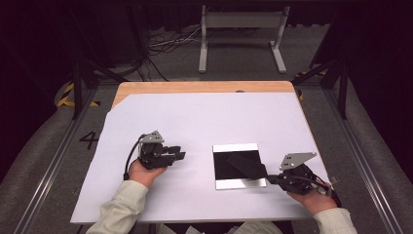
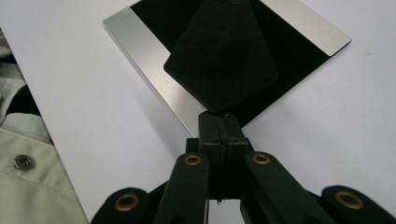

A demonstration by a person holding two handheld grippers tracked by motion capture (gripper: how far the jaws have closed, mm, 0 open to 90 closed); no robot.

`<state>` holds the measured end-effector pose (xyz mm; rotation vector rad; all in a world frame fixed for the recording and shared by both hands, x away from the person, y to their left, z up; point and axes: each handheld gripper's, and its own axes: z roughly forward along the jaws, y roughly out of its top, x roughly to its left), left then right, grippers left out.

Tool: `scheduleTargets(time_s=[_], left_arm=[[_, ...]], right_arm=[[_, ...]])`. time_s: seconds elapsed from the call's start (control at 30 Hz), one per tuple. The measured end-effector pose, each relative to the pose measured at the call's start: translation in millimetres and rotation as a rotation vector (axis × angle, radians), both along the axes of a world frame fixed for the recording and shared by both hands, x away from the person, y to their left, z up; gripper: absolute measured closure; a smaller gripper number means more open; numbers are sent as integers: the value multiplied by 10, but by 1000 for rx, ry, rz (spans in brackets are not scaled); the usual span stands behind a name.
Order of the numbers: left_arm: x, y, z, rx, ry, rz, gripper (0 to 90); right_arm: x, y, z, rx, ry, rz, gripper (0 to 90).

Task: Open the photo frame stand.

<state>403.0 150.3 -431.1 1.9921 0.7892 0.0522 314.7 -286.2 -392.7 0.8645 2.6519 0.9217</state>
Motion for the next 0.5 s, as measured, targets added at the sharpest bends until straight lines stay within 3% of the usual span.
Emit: scheduleTargets(time_s=[0.27, 0.5], left_arm=[[2, -5, -7, -3, 6, 1, 621], [4, -6, -10, 0, 5, 1, 620]], right_arm=[[-8, -13, 42, 71, -31, -13, 895], [-13, -13, 55, 103, -56, -17, 896]])
